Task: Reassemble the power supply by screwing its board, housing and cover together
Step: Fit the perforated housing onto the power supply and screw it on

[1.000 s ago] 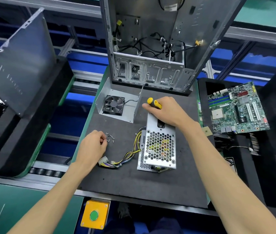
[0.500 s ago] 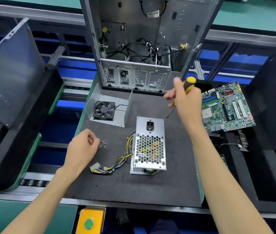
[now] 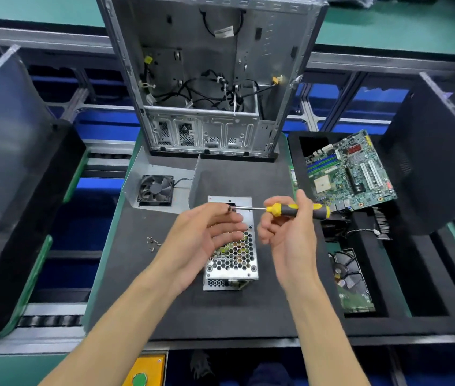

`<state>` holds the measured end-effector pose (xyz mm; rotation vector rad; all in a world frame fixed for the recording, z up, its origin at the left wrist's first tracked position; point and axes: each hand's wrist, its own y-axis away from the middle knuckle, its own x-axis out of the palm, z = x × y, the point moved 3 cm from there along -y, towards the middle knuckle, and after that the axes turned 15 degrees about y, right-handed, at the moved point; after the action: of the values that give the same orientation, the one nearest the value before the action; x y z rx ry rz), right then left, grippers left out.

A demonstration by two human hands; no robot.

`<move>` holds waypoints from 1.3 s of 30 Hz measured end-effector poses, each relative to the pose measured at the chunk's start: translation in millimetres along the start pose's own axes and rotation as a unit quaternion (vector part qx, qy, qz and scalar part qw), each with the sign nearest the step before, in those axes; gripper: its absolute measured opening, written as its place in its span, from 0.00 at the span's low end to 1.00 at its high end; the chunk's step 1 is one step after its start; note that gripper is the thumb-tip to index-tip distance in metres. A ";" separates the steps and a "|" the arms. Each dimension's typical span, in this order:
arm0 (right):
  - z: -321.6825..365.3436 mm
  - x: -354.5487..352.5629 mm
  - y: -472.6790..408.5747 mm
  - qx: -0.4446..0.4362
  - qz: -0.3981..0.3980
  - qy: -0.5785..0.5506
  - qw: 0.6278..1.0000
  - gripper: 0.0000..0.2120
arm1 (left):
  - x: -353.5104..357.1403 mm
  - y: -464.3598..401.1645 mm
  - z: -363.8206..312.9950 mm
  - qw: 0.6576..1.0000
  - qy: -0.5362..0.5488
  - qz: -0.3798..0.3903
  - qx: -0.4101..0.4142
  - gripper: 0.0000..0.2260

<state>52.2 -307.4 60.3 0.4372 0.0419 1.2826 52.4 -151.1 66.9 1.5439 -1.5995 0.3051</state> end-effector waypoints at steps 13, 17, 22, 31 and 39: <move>-4.0 -6.0 24.9 -0.024 -0.007 -0.041 0.999 0.27 | -7.9 7.5 10.0 0.999 0.021 -0.021 0.019 0.05; -4.4 -4.4 27.5 -0.032 -0.004 -0.030 0.999 0.27 | -8.6 9.8 7.8 0.999 0.014 -0.034 0.033 0.08; -7.1 -2.2 30.7 -0.032 -0.005 -0.029 0.999 0.27 | -8.0 15.0 7.3 0.996 -0.032 -0.041 0.069 0.07; -7.7 -0.3 31.4 -0.036 -0.012 -0.029 0.999 0.28 | -8.4 15.6 4.7 0.994 -0.060 -0.031 0.086 0.07; -8.9 1.6 31.8 -0.021 -0.007 -0.053 0.998 0.27 | -10.1 13.7 5.7 0.997 -0.033 -0.017 0.062 0.08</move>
<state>21.1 -296.5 63.2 0.4677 -0.0718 1.2434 36.3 -145.3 61.5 1.6897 -1.6292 0.3441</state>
